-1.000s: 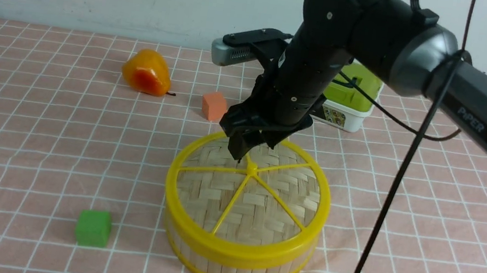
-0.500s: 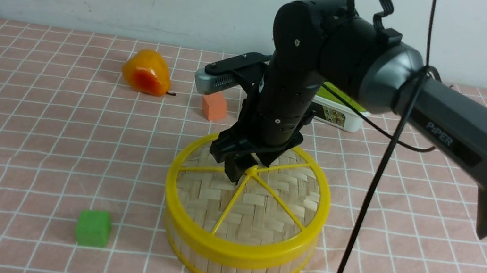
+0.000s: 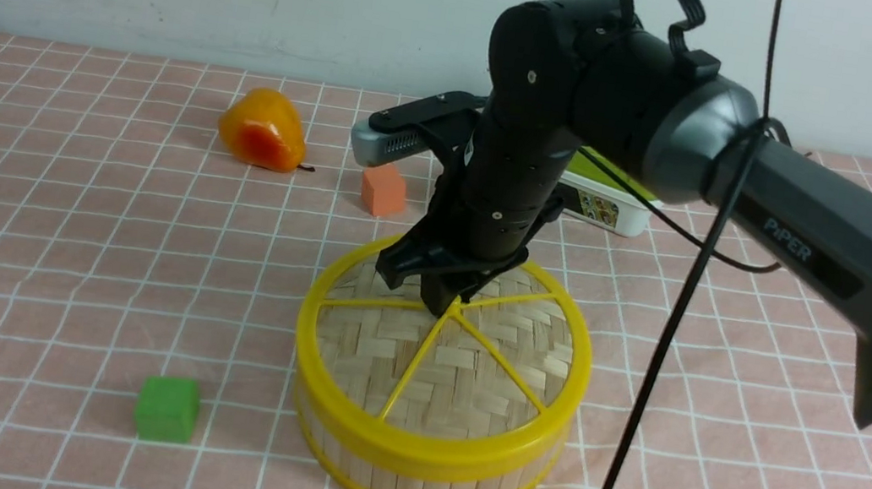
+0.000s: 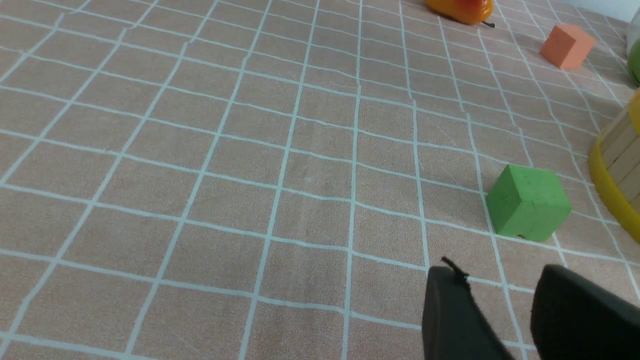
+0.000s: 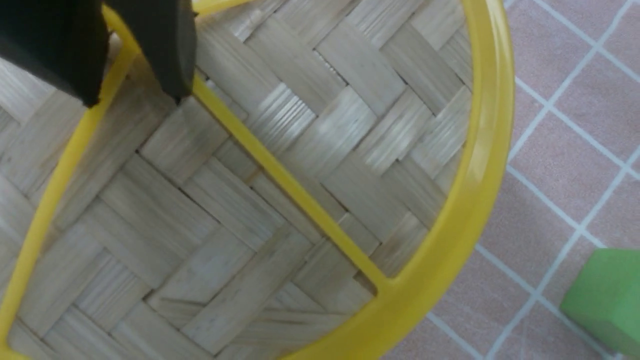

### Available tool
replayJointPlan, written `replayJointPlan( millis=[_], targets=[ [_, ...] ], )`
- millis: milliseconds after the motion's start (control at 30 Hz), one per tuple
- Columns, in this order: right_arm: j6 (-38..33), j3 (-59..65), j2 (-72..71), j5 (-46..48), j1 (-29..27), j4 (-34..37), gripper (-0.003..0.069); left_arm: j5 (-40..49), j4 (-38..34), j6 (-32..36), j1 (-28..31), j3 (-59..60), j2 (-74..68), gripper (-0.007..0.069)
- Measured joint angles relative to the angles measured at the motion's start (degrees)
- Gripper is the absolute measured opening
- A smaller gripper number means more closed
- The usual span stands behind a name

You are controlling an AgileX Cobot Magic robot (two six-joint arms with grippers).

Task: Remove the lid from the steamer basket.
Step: Use the right arm to lift the lid of the steamer, then use the right arm to place the steamer lid on the table

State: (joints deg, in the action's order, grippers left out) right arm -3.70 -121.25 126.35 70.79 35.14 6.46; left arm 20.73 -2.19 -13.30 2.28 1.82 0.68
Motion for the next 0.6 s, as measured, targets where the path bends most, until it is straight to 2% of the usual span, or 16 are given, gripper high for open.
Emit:
replayJointPlan(
  millis=[100,433,600],
  targets=[
    [0.0,0.0,-0.1,0.0,0.1,0.2,0.0085,0.0,0.0,0.0,0.0,0.0,0.0,0.0239],
    [-2.2,0.5,-7.2,0.6,-0.1,1.7,0.0085,0.0,0.0,0.0,0.0,0.0,0.0,0.0239],
    [-2.6,0.8,-16.5,0.8,-3.2,0.3,0.0085,0.0,0.0,0.0,0.0,0.0,0.0,0.0239]
  ],
)
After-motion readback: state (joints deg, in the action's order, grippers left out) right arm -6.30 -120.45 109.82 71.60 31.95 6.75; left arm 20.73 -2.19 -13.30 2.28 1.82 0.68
